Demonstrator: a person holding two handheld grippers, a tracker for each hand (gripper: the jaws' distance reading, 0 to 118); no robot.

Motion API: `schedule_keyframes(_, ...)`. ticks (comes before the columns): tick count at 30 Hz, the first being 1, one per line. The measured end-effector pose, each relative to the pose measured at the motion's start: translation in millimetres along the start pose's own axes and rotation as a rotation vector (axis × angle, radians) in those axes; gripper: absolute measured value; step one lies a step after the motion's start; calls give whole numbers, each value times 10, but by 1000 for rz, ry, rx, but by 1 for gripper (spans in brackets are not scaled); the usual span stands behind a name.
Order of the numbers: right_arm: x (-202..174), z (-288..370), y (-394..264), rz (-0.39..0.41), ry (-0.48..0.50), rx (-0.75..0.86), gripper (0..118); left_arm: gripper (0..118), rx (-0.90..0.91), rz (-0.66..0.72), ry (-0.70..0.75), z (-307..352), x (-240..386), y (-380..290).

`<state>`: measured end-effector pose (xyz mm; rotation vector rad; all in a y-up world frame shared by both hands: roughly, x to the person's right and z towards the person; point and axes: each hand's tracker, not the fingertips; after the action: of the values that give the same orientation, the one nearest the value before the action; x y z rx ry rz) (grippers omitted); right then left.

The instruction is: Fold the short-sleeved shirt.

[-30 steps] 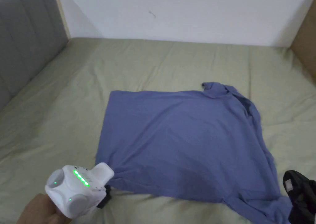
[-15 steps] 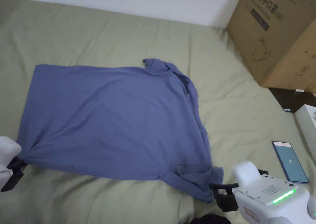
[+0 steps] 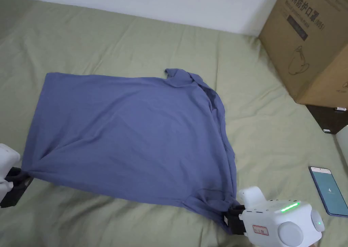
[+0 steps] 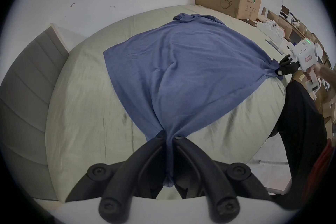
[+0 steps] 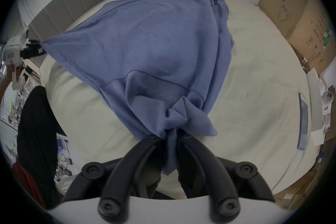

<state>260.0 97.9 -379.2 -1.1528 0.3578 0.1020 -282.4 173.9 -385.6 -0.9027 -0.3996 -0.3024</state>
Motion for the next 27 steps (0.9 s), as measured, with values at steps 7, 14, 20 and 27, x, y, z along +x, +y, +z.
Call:
schedule_keyframes(7,-114,286,-16,20,-48,69,13,2,18,46,-26,97,-44,-9)
schedule_keyframes(14,-122,682,262,5,-59,165,13,2,58,114,-42,207,-180,115)
schedule_keyframes(20,-29,676,861,6,-57,206,13,2,40,132,-33,41,-353,273)
schedule_keyframes(27,39,361,1692,16,-93,230,13,2,-5,215,-33,-384,-744,574)
